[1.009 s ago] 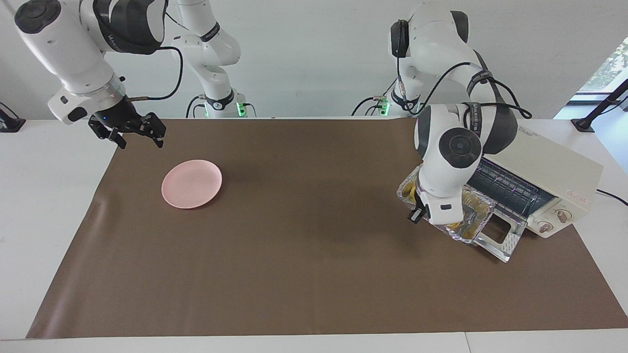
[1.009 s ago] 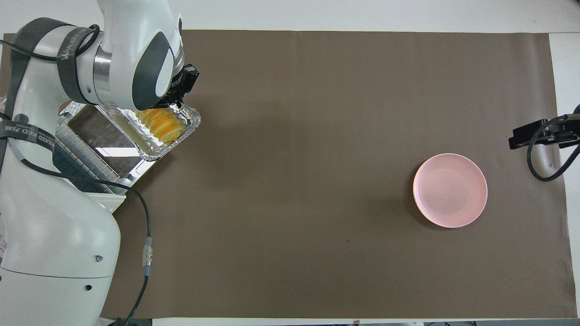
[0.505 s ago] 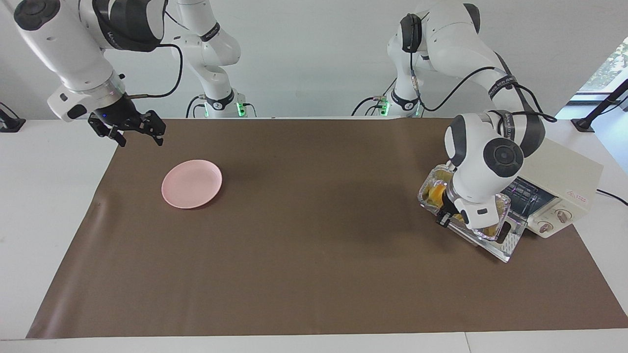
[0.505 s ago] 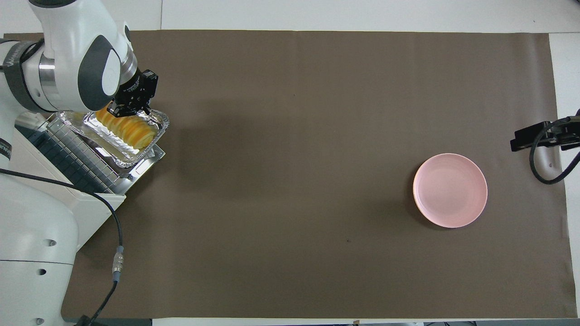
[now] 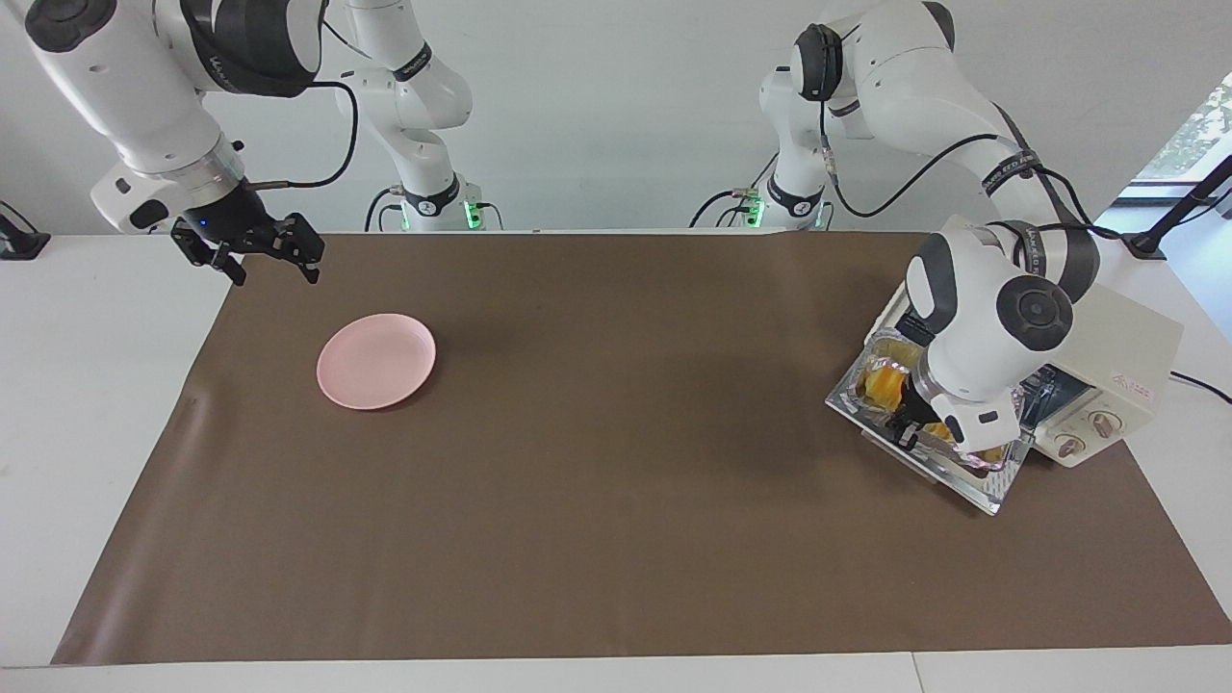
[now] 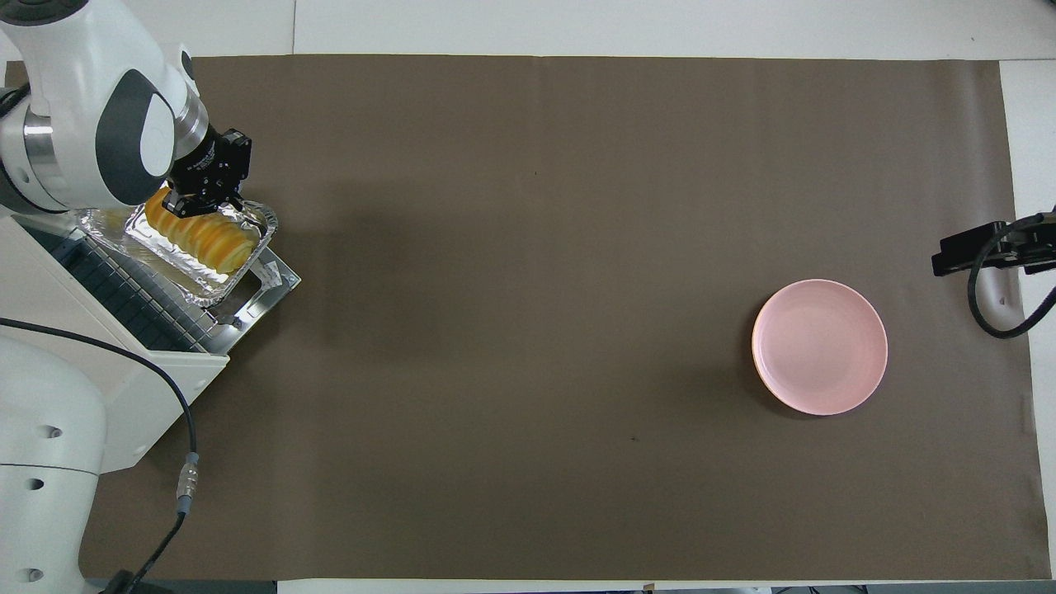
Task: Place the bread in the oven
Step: 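Carry the foil tray with the left gripper into the open oven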
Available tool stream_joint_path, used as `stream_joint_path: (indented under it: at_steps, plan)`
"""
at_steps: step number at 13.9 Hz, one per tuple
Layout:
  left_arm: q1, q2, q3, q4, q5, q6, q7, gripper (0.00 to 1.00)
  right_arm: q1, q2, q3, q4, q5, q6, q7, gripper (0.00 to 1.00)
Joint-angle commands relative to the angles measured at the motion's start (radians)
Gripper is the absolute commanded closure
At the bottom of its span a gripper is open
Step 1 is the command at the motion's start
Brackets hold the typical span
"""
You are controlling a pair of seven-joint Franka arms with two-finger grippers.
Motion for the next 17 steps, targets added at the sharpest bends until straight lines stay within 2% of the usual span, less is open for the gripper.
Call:
stream_joint_path:
  at_steps: [1, 7, 10, 14, 17]
  plan:
    - [0.017, -0.046, 0.003, -0.063, -0.009, 0.025, 0.043, 1.00, -0.002, -0.020, -0.001, -0.019, -0.015, -0.008, -0.019, 0.00]
    - [0.043, -0.058, 0.006, -0.090, -0.003, 0.018, 0.133, 1.00, -0.002, -0.020, -0.001, -0.019, -0.015, -0.008, -0.019, 0.00]
    - [0.043, -0.064, 0.006, -0.098, 0.052, 0.011, 0.216, 1.00, -0.002, -0.020, -0.001, -0.019, -0.015, -0.008, -0.019, 0.00]
    - [0.060, -0.066, 0.006, -0.100, 0.053, 0.006, 0.228, 1.00, -0.002, -0.020, -0.001, -0.019, -0.015, -0.008, -0.019, 0.00]
    - [0.057, -0.086, 0.006, -0.147, 0.053, 0.009, 0.216, 1.00, -0.002, -0.020, -0.001, -0.019, -0.015, -0.008, -0.019, 0.00]
